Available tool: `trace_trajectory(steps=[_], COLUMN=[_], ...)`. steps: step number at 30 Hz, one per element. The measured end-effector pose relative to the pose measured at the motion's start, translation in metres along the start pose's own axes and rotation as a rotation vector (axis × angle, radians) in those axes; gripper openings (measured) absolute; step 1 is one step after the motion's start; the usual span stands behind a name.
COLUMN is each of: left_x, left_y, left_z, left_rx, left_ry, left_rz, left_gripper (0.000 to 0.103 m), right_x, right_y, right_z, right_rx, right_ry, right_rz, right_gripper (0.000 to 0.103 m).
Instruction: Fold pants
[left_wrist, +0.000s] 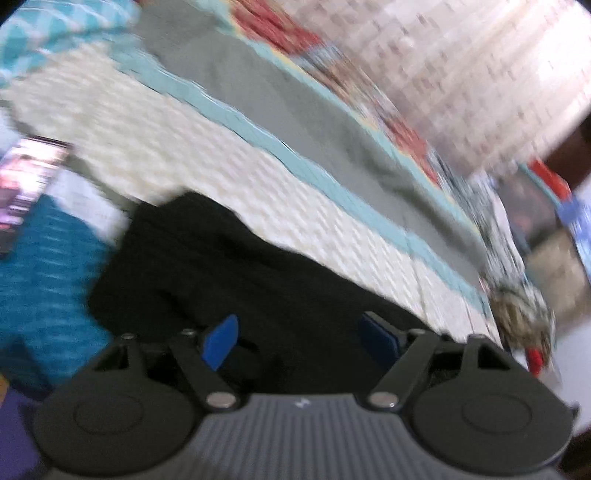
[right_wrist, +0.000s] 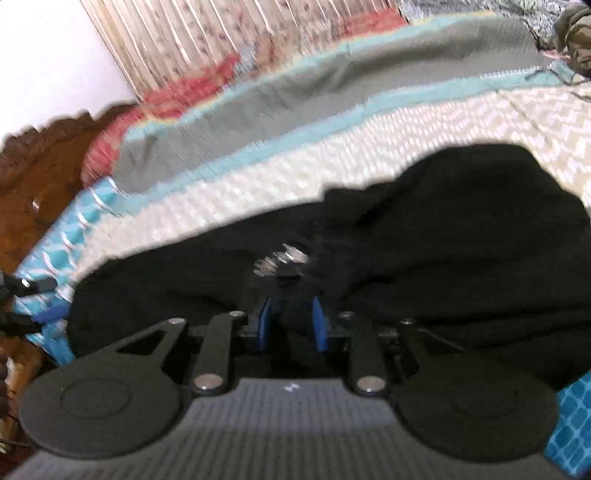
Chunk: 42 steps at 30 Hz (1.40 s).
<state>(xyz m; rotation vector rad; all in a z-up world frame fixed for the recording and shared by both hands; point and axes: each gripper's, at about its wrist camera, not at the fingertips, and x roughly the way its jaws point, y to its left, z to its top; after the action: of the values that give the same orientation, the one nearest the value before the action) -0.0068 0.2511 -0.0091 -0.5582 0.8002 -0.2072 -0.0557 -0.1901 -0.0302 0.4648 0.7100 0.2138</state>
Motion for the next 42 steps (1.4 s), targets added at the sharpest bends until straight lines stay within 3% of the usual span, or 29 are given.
trace_trajectory(steps=[2, 5, 7, 10, 13, 17, 18, 20, 23, 25, 29, 31, 36, 38, 42], left_x=[-0.017, -0.024, -0.020, -0.006, 0.014, 0.029, 0.032, 0.041, 0.048, 0.044, 0.034, 0.031, 0.033, 0.046, 0.086], left_y=[0.024, 0.061, 0.081, 0.095, 0.105, 0.112, 0.110, 0.104, 0.100, 0.084, 0.041, 0.011, -0.077, -0.108, -0.145], left_z=[0.004, 0.003, 0.000, -0.006, -0.010, -0.007, -0.004, 0.003, 0.006, 0.009, 0.008, 0.010, -0.015, -0.037, -0.083], left_rx=[-0.053, -0.184, -0.285, -0.368, -0.407, -0.441, -0.438, -0.400, -0.409, -0.326, -0.096, 0.037, 0.448, 0.597, 0.779], left_ry=[-0.053, -0.063, -0.051, -0.030, 0.002, -0.035, -0.043, -0.025, -0.012, -0.012, -0.044, -0.060, -0.065, -0.013, 0.154], left_rz=[0.044, 0.062, 0.018, -0.045, -0.081, -0.121, -0.132, -0.135, -0.169, -0.146, -0.109, -0.099, -0.113, -0.137, -0.130], left_gripper=[0.082, 0.082, 0.083, 0.095, 0.099, 0.101, 0.098, 0.046, 0.039, 0.036, 0.036, 0.036, 0.037, 0.038, 0.046], right_x=[-0.006, 0.003, 0.021, 0.048, 0.069, 0.091, 0.094, 0.116, 0.167, 0.203, 0.201, 0.182, 0.109, 0.074, 0.026], right_y=[0.011, 0.036, 0.055, 0.086, 0.112, 0.145, 0.151, 0.167, 0.184, 0.183, 0.160, 0.148, 0.091, 0.063, 0.022], right_z=[0.002, 0.006, 0.009, 0.008, 0.010, 0.021, 0.021, 0.025, 0.019, 0.001, 0.004, 0.014, 0.034, 0.037, 0.025], right_rx=[-0.018, -0.078, -0.106, -0.143, -0.179, -0.199, -0.193, -0.170, -0.106, -0.084, 0.109, 0.129, 0.216, 0.259, 0.343], right_ry=[-0.024, -0.007, 0.028, 0.091, 0.141, 0.194, 0.210, 0.249, 0.380, 0.513, 0.513, 0.463, 0.276, 0.179, 0.048], right_rz=[0.054, 0.116, 0.163, 0.223, 0.259, 0.306, 0.320, 0.343, 0.331, 0.243, 0.291, 0.302, 0.280, 0.239, 0.141], right_gripper=[0.028, 0.028, 0.029, 0.029, 0.028, 0.028, 0.028, 0.027, 0.026, 0.019, 0.017, 0.023, 0.023, 0.023, 0.023])
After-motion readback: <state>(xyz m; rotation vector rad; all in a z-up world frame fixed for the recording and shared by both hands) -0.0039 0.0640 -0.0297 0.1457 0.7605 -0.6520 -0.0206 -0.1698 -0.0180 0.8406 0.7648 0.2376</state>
